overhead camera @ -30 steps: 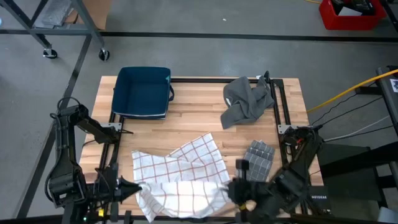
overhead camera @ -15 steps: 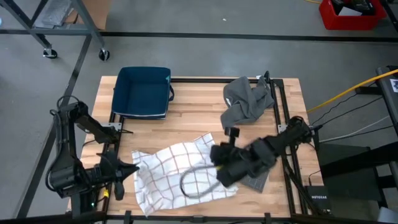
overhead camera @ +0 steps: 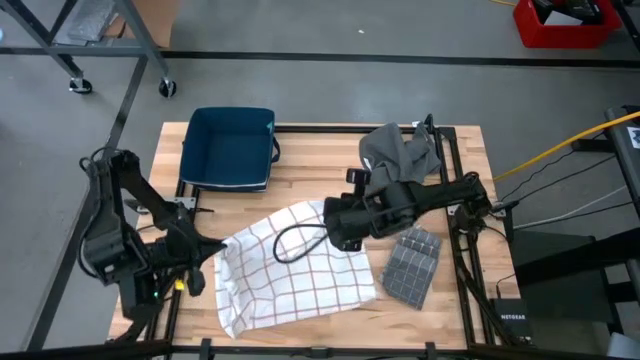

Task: Fold towel
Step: Fold the white towel

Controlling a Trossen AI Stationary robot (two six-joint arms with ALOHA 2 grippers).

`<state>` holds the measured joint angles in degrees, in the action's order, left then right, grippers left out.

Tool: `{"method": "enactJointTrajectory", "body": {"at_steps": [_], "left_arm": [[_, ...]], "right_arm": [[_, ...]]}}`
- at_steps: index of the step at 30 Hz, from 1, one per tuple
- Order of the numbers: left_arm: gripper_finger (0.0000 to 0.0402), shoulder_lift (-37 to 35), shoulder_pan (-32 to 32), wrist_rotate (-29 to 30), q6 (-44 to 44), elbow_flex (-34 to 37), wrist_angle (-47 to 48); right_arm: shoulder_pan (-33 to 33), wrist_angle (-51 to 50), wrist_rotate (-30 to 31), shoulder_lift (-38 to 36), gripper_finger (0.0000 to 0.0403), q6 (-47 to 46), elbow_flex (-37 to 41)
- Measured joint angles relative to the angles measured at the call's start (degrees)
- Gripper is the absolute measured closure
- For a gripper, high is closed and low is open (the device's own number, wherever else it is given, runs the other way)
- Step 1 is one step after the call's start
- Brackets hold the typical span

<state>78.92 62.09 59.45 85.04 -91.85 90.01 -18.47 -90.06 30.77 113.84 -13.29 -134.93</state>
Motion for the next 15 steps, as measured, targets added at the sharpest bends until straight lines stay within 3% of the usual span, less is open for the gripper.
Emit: {"method": "enactJointTrajectory", "body": {"at_steps": [7, 15], "left_arm": [[0.0401, -5.7, -2.3, -3.8, -3.9, 5.2, 0.0], [0.0401, -16.5, -2.3, -4.3, 0.1, 13.7, 0.0]], "right_arm": [[4.3, 0.0, -5.2, 0.0, 0.0403, 4.2, 0.0], [7.8, 0.0, -17.0, -0.1, 0.0403, 6.3, 0.0]]}}
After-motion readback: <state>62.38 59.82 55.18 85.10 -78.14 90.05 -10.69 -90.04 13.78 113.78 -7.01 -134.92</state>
